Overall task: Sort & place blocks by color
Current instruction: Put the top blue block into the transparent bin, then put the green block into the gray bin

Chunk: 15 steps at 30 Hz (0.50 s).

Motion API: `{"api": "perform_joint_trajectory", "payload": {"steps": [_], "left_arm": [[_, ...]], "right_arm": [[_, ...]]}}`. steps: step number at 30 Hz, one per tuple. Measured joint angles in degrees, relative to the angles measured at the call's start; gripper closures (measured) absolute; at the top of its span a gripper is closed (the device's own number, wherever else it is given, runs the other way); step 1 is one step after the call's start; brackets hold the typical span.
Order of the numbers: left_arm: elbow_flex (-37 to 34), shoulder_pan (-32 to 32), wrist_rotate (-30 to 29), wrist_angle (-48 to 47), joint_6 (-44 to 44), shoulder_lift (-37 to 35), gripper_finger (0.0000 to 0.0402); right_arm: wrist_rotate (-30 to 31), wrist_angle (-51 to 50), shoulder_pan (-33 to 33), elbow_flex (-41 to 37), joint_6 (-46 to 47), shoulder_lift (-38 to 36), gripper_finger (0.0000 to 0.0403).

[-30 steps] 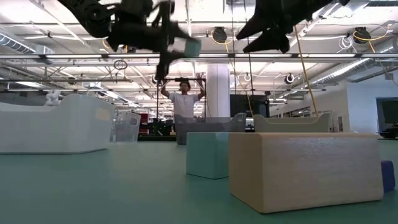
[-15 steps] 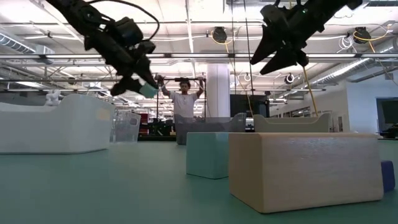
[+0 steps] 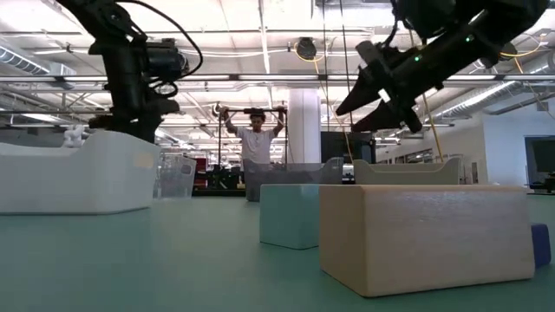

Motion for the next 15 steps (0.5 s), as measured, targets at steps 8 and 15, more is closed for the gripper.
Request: {"api": "perform_joint_trajectory", "payload": {"steps": [8,15], "left_arm": [[0.00,-0.19,-3.90,1.49,-1.59,-0.06,0.0160],[0.00,-0.16,-1.33,2.66,-4.73,-0.08,0.0093]], "right_arm": [[-7.26,3.92,-1.59,-0.10,-4.70,5.09,0.0167],[-13.69,10.30,-1.98,-0.10,-13.38,11.04,0.0167]]}}
